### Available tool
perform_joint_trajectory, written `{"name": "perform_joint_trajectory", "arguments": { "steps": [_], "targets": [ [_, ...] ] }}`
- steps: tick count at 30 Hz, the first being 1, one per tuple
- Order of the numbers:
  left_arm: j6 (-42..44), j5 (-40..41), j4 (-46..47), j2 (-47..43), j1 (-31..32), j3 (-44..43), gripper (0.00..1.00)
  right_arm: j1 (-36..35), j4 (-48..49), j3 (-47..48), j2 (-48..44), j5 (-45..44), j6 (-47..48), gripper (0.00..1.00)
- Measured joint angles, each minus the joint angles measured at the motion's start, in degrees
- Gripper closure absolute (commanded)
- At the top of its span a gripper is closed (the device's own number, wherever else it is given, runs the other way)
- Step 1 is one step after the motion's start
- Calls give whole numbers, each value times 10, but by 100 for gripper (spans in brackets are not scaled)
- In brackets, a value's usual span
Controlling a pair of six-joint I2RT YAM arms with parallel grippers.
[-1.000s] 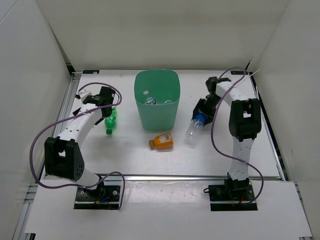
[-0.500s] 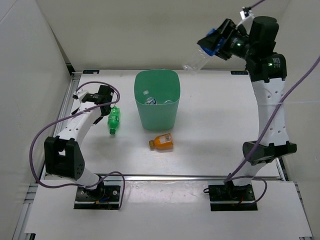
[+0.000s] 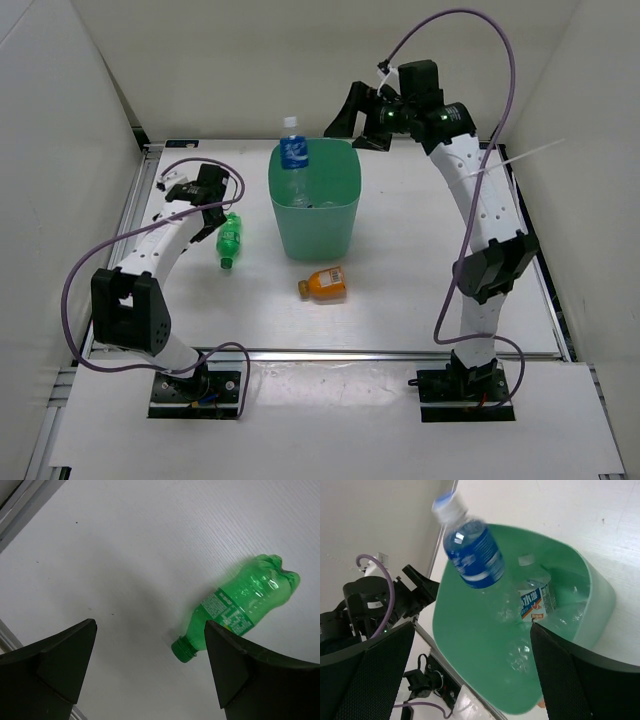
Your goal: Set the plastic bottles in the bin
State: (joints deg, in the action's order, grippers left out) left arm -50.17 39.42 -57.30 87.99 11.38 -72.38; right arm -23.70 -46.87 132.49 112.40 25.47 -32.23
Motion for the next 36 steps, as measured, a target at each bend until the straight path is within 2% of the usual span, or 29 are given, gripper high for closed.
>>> {"name": "perform_joint_trajectory", "arguments": {
  "steps": [8, 14, 20, 24, 28, 29, 31, 32, 36],
  "targets": [
    [40, -65, 54, 28, 0, 8, 0, 11, -3, -4, -74, -29, 10, 0],
    [62, -105, 89, 92, 0, 12, 0, 43, -2, -29, -159, -30, 14, 0],
    [68, -126, 106, 167, 0, 5, 0, 49, -9, -49, -176, -31, 26, 0],
    [70, -135, 109, 211, 0, -34, 0, 49, -27, -64, -175, -33, 31, 0],
    [71, -143, 119, 234, -2, -61, 15, 49, -32, -67, -176, -38, 37, 0],
    [71, -146, 121, 238, -3, -63, 29, 49, -32, -68, -176, -40, 38, 0],
    [72, -151, 123, 243, -5, -63, 40, 49, -32, -71, -176, -43, 41, 0],
    [71, -152, 123, 243, -6, -63, 42, 49, -32, -73, -177, -44, 42, 0],
    [72, -155, 123, 243, -10, -63, 68, 49, -36, -76, -177, -48, 42, 0]
  ]
}}
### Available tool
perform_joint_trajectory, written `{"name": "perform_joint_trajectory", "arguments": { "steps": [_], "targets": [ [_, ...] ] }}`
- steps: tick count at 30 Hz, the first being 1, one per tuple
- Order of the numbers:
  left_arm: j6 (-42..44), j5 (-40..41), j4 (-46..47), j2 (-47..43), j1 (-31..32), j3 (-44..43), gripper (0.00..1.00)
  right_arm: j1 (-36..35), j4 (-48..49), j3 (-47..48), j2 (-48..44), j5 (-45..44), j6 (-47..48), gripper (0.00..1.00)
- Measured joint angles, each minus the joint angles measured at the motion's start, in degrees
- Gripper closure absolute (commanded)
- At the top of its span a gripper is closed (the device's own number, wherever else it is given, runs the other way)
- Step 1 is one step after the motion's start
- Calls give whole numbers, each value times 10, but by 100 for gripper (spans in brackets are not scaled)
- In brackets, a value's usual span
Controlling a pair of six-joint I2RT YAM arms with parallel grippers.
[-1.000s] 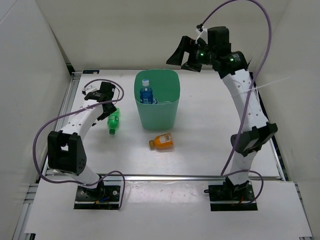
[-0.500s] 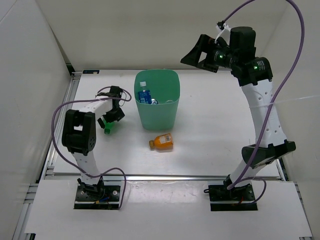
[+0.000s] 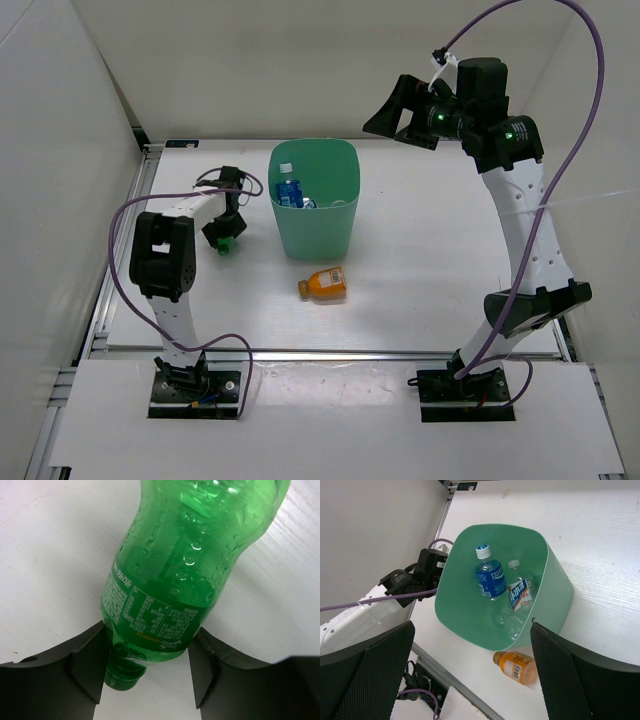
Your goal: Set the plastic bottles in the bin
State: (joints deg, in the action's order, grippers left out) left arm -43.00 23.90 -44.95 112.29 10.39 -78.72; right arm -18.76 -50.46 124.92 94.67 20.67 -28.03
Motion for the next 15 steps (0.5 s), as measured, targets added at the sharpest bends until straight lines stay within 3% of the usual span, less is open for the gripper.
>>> {"name": "perform_joint_trajectory", "arguments": {
  "steps": [2, 5, 10, 15],
  "targets": [
    [0, 0, 0, 0, -1, 0, 83, 0, 0, 0, 0, -1, 0, 0],
    [0, -2, 0, -2, -2, 0, 90, 0, 0, 0, 0, -2, 0, 0],
    [-5, 0, -18, -19, -2, -11, 90, 0, 0, -3, 0, -4, 0, 0],
    [-16, 15, -47, -49, 0, -123, 90, 0, -2, -11, 0, -6, -1, 0]
  ]
}}
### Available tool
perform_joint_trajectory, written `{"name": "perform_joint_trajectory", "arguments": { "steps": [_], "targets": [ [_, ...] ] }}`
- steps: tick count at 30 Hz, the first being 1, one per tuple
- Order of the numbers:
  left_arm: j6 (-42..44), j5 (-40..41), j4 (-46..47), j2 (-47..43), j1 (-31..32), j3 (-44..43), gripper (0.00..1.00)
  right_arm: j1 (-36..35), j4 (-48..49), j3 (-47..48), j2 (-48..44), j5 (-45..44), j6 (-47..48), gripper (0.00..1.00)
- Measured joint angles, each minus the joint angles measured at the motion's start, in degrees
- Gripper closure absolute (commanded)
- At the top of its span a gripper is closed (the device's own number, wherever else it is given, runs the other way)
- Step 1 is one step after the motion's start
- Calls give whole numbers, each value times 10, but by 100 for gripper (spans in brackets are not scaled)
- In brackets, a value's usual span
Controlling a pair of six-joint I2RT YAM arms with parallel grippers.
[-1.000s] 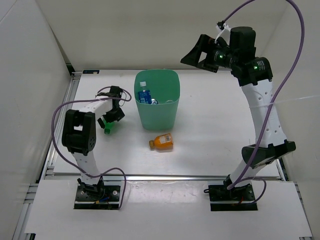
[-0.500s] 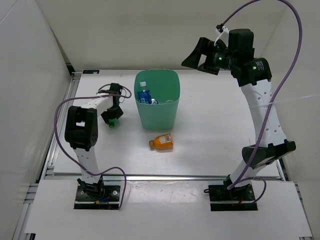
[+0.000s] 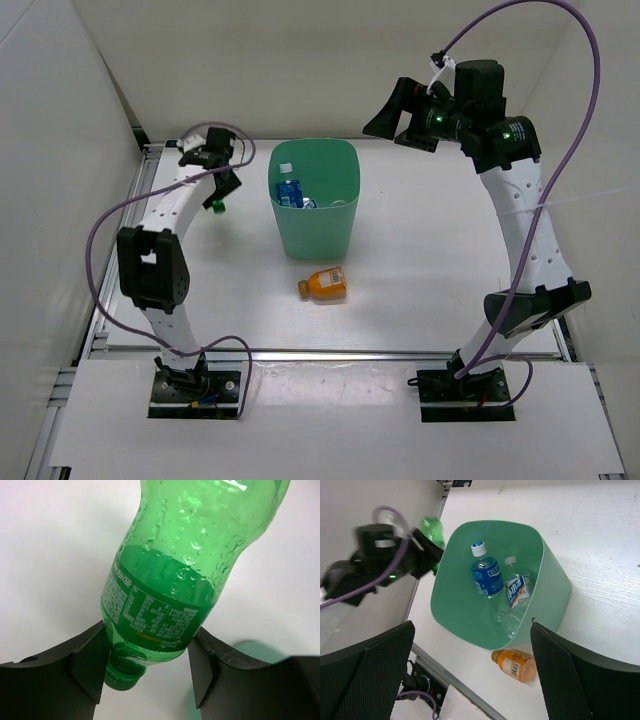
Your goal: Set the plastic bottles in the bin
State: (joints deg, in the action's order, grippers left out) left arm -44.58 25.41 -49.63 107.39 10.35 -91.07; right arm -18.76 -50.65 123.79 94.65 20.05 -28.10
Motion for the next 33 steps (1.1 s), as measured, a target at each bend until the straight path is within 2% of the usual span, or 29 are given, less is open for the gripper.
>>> {"name": "perform_joint_trajectory", "arguments": {
  "steps": [5, 9, 12, 16, 18, 20, 21, 26, 33],
  "targets": [
    [-4, 46, 23, -102, 43, -87, 90, 0, 0, -2, 0, -1, -3, 0],
    [-5, 68, 45, -184, 133, -108, 90, 0, -3, -8, 0, -9, -9, 0],
    [3, 86, 55, -201, 211, -122, 90, 5, -5, -15, 0, -14, -16, 0],
    [33, 87, 61, -170, 285, -146, 88, 34, -5, -35, -1, -14, -31, 0],
    [51, 75, 63, -137, 301, -167, 73, 49, -5, -52, -2, -11, -38, 0],
    [69, 57, 64, -104, 308, -186, 31, 63, -5, -75, -6, -7, -45, 0],
    [76, 52, 64, -93, 309, -189, 0, 66, -7, -84, -7, -3, -46, 0],
    [86, 71, 62, -99, 308, -169, 0, 69, -13, -128, -31, 8, -45, 0],
    [70, 121, 63, -228, 271, -47, 0, 48, 2, -149, -97, 56, 0, 0]
  ]
}}
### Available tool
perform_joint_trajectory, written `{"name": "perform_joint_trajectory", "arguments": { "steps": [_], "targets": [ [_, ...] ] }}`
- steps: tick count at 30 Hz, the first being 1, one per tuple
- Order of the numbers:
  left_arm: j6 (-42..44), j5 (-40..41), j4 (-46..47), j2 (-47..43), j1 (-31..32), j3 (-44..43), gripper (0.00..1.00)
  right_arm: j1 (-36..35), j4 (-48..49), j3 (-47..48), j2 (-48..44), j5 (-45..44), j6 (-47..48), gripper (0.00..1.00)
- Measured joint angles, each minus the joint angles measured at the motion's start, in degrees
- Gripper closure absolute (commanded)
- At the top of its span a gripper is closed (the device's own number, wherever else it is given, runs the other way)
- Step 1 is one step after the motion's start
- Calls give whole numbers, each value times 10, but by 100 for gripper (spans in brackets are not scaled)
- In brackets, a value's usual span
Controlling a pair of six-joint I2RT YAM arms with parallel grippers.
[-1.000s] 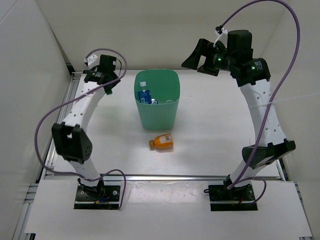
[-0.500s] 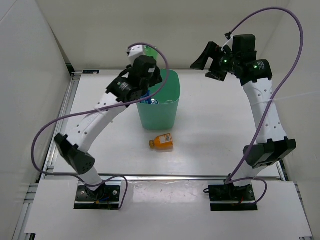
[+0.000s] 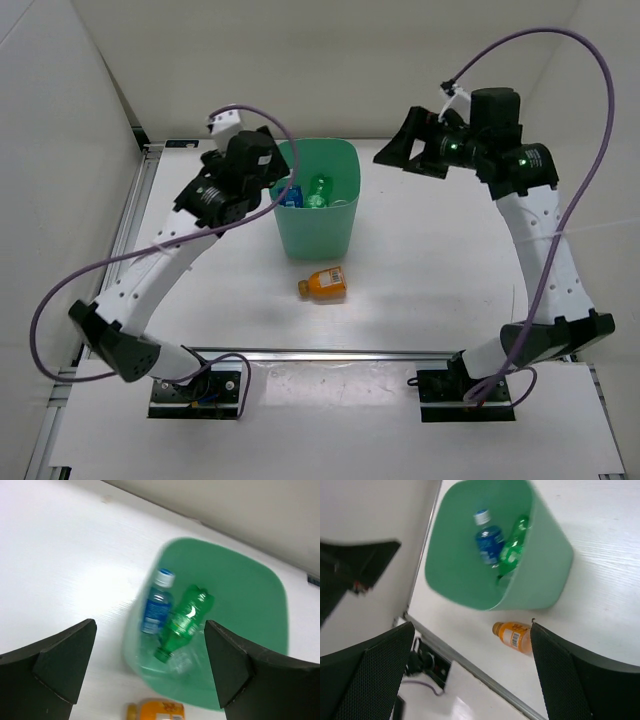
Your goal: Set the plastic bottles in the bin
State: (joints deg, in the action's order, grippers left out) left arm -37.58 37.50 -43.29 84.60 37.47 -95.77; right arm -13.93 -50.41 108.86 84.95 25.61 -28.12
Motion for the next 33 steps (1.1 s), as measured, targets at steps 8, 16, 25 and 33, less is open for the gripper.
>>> {"name": "perform_joint_trajectory", "arguments": {
  "steps": [8, 16, 25, 33],
  "targets": [
    [-49, 80, -21, -155, -45, 155, 0, -296, -14, -17, -10, -97, 137, 0],
    [-127, 113, -120, -209, -130, 233, 0, -605, 8, -183, 59, -301, 277, 0],
    [-159, 96, -168, -309, -174, 325, 0, -631, 43, -295, 123, -482, 327, 0],
    [-159, 84, -177, -310, -179, 340, 0, -627, 80, -296, 138, -575, 330, 0]
  ]
}}
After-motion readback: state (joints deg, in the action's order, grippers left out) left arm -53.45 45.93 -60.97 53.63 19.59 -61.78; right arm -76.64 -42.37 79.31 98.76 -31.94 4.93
